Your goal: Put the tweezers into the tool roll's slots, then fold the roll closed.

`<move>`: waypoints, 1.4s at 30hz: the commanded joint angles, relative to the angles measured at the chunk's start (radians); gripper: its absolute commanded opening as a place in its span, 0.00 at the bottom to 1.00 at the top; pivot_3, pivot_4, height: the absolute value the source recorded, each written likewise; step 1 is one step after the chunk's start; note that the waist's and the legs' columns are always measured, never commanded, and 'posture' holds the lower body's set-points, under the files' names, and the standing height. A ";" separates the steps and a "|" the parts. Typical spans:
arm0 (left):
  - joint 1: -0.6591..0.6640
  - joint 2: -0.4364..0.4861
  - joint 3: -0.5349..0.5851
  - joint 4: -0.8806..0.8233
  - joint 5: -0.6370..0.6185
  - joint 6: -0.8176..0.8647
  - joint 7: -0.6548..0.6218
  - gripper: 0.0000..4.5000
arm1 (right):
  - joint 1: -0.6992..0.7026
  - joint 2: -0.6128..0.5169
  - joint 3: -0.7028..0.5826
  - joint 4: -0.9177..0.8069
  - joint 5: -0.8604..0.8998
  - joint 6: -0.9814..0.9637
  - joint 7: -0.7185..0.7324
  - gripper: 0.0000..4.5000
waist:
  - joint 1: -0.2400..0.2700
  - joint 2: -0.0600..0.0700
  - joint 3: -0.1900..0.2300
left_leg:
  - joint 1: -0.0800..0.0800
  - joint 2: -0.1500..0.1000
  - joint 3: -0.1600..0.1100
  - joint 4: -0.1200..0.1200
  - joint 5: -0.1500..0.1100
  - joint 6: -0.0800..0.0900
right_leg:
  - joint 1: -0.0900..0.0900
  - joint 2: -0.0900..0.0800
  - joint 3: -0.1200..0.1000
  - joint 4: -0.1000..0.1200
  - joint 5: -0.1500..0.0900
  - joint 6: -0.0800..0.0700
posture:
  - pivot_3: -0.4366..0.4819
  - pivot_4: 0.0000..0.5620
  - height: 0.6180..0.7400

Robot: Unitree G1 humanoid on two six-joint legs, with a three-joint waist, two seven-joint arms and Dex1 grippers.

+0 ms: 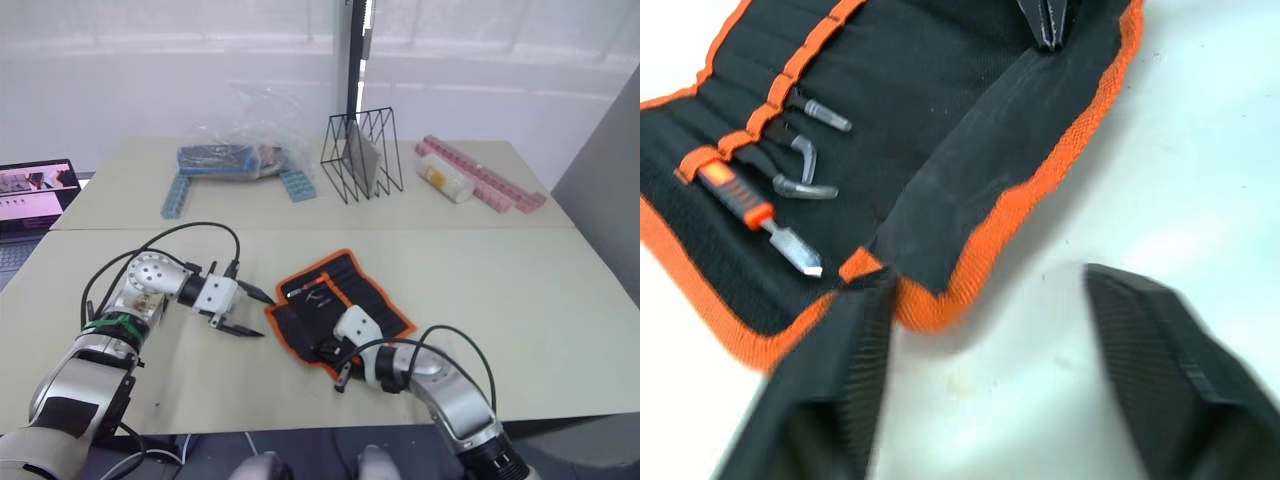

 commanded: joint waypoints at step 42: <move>0.336 -0.099 -0.056 -0.434 -0.026 0.717 0.449 0.01 | -0.052 -0.011 -0.025 0.009 0.011 0.008 0.041 0.00 | 0.015 0.002 -0.003 | 0.020 0.000 -0.001 -0.002 -0.002 0.003 | 0.020 -0.001 0.002 -0.003 0.000 0.000 | 0.48 0.27 0.87</move>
